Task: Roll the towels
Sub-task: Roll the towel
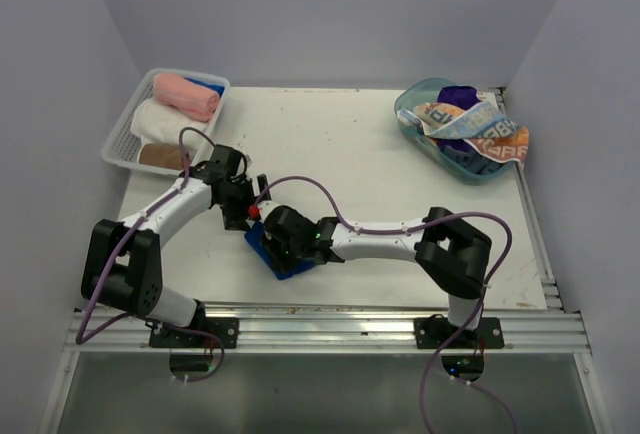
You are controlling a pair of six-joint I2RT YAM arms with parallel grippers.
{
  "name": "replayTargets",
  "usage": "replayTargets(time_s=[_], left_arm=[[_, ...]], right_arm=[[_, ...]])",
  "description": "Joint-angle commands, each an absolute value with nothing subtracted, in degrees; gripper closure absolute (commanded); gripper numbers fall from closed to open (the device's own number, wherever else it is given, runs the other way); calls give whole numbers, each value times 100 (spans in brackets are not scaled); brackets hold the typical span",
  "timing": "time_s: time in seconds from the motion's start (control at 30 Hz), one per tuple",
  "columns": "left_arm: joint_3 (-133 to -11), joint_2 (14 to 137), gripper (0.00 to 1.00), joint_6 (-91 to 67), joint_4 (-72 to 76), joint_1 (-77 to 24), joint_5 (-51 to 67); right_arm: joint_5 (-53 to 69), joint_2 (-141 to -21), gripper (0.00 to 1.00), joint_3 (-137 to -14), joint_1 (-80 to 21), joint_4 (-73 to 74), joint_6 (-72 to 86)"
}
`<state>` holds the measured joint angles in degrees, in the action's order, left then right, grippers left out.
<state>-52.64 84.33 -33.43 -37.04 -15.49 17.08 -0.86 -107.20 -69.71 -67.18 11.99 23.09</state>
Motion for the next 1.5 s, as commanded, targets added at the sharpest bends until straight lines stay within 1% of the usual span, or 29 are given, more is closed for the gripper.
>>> replayTargets(time_s=[0.0,0.17,0.37,0.47,0.63,0.7,0.77,0.8,0.9,1.03,1.1,1.2,1.27,1.33,1.37,1.4,1.43,1.47], left_arm=[[-5387,8104,15,-3401,-3744,-1600,1996],[-5580,8042,18,-3568,-3849,-1565,1679],[-5897,8384,21,-3524,-3850,-1503,1626],[-5950,8499,25,-3542,-3745,-1503,1670],[-5959,8552,38,-3533,-3481,-1503,1705],[-5924,8543,38,-3472,-3253,-1503,1819],[-5836,8560,34,-3428,-2936,-1503,2231],[-5836,8613,29,-3419,-2883,-1503,2346],[-5854,8701,18,-3428,-2804,-1503,2557],[-6002,8727,17,-3472,-3031,-1503,2348],[-6099,8701,21,-3515,-3295,-1494,2040],[-6047,8614,22,-3568,-3480,-1494,1916],[-5794,8465,22,-3630,-3384,-1494,2039],[-5591,8359,18,-3674,-3227,-1494,2214],[-5390,8297,12,-3691,-3165,-1494,2276],[-5283,8288,11,-3700,-3086,-1494,2346],[-5178,8279,7,-3718,-3007,-1494,2425],[-5011,8288,6,-3753,-2867,-1503,2565]], right_arm=[[325,-10810,100,-6829,-6539,1433,2549],[115,-10942,100,-6935,-6548,1740,2488],[-307,-10943,100,-6961,-6548,2170,2329],[-632,-10907,100,-6970,-6557,2425,2250],[-1072,-10802,100,-6899,-6557,2671,2215],[-1256,-10793,100,-6891,-6557,2724,2180],[-1440,-10784,100,-6891,-6557,2795,2180],[-1467,-10784,100,-6899,-6557,2804,2180],[-1503,-10775,100,-6899,-6557,2848,2180],[-1407,-10767,100,-6882,-6557,2813,2241],[-1363,-10749,100,-6847,-6557,2769,2250],[-1073,-10670,100,-6707,-6513,2593,2329],[-774,-10600,100,-6584,-6460,2321,2390],[-512,-10512,100,-6417,-6390,2101,2434],[-440,-10477,100,-6364,-6372,2031,2443],[-379,-10459,100,-6276,-6320,1969,2443],[-282,-10433,100,-6249,-6311,1864,2443],[-133,-10433,100,-6223,-6276,1820,2435]])
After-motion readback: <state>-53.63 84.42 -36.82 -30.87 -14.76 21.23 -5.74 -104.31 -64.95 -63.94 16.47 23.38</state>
